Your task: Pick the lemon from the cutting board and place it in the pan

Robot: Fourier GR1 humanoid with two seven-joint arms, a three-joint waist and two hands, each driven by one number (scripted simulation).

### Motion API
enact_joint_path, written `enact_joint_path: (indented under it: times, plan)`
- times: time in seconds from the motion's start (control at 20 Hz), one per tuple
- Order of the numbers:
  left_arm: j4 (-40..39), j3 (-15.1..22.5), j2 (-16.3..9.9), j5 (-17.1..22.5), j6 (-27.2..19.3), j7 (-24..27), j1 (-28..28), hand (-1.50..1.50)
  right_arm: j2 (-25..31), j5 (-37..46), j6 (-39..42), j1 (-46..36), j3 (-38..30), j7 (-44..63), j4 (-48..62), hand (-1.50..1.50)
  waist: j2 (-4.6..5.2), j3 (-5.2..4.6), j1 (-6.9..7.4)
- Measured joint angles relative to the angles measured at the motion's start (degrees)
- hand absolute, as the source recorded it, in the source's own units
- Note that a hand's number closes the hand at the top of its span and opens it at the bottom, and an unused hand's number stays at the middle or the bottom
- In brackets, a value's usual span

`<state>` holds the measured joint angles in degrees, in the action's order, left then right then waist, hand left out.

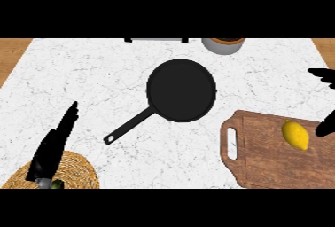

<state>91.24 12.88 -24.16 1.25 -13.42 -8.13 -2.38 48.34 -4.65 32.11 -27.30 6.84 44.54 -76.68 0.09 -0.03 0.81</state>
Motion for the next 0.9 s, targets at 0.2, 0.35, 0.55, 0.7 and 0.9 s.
enact_joint_path:
  times: [0.2, 0.35, 0.55, 0.7, 0.9]
  plan:
    - [0.85, -0.57, 0.28, -0.20, 0.67, -0.17, -0.71, 0.00, -1.44, 1.02, 3.45, -2.06, 2.41, 2.59, 2.26, -1.50, -0.01, 0.01, 0.01]
    - [1.28, -0.57, 1.20, -0.99, 0.61, 0.04, -1.59, 0.00, -2.76, 1.99, 4.46, -2.78, 3.46, 3.41, 3.00, -1.50, -0.06, 0.00, -0.15]
    - [0.43, -1.55, 1.82, -1.40, 1.76, 0.85, -1.73, 0.00, -5.08, 3.97, 5.66, -3.71, 3.95, 3.38, 5.57, -1.50, -0.05, 0.01, -0.25]
    - [-1.03, -2.77, 2.21, -1.63, 2.65, 1.54, -1.02, 0.00, -6.41, 4.72, 6.28, -3.69, 4.14, 3.91, 5.14, -1.50, -0.08, 0.01, -0.45]
    - [0.01, -3.61, 2.03, -1.36, 3.75, 0.87, -1.47, 0.00, -8.58, 6.28, 5.35, -2.89, 6.27, 6.30, 4.38, -1.50, -0.15, -0.01, -0.45]
